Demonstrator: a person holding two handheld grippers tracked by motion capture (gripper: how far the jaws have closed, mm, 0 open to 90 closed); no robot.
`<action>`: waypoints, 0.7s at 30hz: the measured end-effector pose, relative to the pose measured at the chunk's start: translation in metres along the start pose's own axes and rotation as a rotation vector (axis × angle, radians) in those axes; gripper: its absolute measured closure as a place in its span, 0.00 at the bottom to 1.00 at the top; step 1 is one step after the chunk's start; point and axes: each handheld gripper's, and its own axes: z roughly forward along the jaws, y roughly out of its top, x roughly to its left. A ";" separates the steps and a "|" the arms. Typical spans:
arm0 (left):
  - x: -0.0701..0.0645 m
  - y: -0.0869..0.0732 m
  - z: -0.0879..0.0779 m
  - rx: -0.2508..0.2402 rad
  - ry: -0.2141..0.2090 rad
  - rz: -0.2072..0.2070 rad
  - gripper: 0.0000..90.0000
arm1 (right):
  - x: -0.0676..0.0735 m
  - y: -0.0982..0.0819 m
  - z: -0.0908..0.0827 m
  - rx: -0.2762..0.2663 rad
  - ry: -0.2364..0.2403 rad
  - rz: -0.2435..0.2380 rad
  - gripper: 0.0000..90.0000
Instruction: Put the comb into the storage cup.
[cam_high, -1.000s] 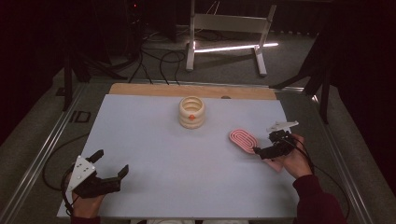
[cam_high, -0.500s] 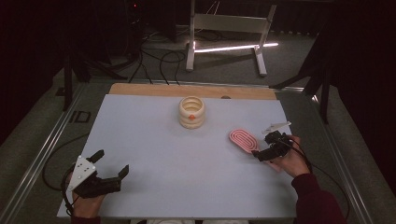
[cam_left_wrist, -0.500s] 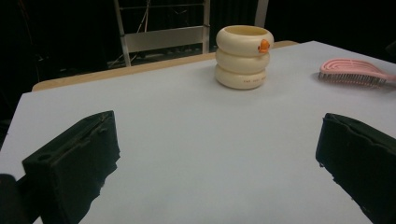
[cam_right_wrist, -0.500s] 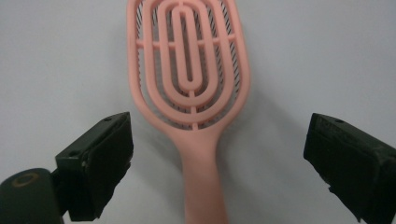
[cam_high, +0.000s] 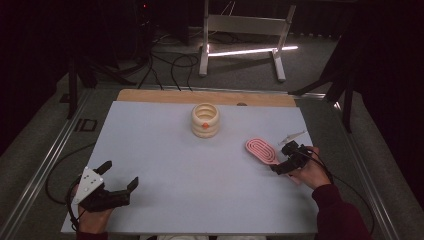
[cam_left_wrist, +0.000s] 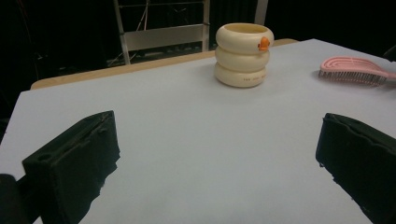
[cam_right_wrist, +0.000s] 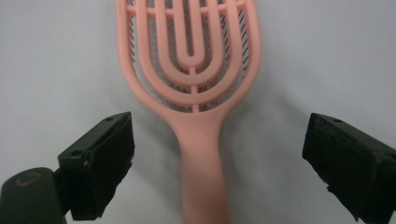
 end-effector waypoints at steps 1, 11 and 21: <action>0.000 0.000 0.000 0.000 0.000 0.000 0.00 | 0.000 0.000 0.000 0.000 0.000 0.000 0.11; 0.000 0.000 0.000 0.005 0.001 0.003 0.00 | -0.001 -0.001 0.009 0.063 0.019 -0.005 0.21; 0.001 0.000 0.000 0.005 0.001 0.000 0.00 | -0.001 0.003 0.017 0.117 0.092 -0.019 0.49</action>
